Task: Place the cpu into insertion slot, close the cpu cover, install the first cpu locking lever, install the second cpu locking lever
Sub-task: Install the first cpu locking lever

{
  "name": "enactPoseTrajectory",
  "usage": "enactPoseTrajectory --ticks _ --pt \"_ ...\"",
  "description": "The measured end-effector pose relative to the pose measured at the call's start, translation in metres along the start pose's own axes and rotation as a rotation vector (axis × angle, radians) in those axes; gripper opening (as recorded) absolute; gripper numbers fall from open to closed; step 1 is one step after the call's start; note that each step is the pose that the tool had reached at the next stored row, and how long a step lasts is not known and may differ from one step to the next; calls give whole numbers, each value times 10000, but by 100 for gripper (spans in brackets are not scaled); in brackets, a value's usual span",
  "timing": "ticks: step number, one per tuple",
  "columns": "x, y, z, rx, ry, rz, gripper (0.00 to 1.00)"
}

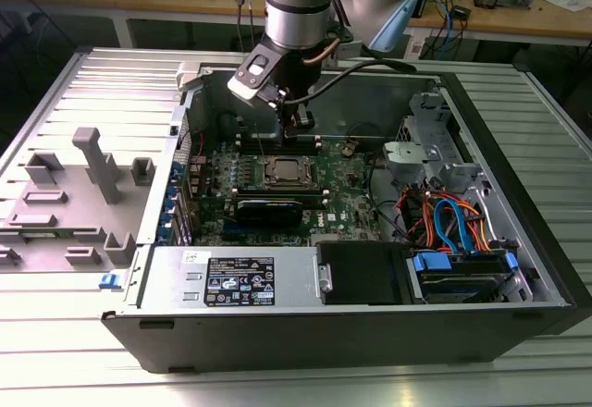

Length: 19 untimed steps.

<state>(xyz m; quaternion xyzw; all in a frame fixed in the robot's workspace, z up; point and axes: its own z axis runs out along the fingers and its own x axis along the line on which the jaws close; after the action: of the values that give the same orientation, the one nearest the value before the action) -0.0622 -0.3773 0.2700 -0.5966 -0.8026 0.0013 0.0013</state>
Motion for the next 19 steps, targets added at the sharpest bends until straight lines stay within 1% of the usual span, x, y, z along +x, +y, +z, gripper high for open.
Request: enactPoseTrajectory --ticks 6,7,8,19 --pt "-11 -4 0 0 -1 -260 11" --pt "-20 -8 0 1 -2 -589 11" --pt "-23 -9 0 1 -2 -705 11" --pt "-26 -10 0 0 -2 -744 11"
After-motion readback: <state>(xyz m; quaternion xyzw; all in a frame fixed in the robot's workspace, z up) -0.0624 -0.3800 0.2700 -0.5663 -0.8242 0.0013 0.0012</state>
